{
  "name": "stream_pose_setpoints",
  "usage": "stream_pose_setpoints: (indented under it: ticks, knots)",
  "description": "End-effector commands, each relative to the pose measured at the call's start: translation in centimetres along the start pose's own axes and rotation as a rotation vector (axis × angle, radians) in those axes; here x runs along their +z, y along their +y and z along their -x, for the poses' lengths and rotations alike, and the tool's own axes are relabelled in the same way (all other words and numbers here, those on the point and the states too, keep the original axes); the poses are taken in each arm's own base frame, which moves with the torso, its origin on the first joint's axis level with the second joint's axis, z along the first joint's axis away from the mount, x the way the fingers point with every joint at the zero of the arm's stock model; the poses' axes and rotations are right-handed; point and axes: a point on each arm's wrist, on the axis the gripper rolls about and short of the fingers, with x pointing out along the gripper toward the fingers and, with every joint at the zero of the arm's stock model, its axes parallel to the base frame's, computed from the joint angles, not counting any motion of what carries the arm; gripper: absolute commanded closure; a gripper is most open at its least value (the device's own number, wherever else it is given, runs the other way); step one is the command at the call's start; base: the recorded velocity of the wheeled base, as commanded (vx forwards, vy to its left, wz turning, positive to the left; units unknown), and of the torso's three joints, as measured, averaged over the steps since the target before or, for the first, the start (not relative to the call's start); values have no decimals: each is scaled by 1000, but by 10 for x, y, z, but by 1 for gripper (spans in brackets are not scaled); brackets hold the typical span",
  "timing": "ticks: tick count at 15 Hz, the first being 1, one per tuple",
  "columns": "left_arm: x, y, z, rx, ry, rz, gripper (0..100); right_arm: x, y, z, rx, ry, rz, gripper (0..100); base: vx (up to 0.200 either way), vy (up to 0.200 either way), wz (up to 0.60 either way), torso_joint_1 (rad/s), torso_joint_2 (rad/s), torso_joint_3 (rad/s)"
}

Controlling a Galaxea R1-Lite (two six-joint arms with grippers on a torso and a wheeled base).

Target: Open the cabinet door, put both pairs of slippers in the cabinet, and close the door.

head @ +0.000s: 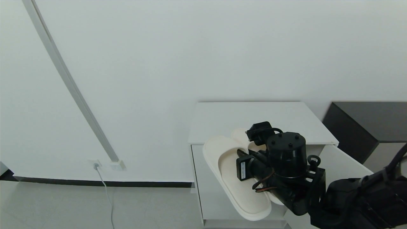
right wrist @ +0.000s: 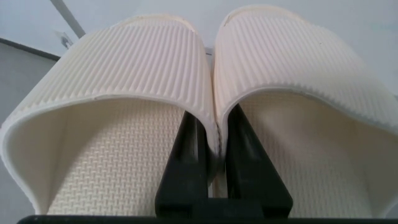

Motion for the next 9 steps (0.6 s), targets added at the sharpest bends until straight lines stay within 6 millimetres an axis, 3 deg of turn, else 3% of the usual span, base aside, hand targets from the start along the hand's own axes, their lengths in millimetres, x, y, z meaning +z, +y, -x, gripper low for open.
stream_pose_setpoints:
  ticks: [1, 7, 9]
  knots:
    - [0, 0, 0, 1, 1, 0, 100, -1, 0, -1, -2, 4, 1, 100, 0, 0, 0, 0, 0, 0]
    - [0, 0, 0, 0, 1, 0, 100, -1, 0, -1, -2, 2, 1, 100, 0, 0, 0, 0, 0, 0]
    - [0, 0, 0, 0, 1, 0, 100, -1, 0, -1, -2, 2, 1, 100, 0, -200, 0, 2, 5, 2]
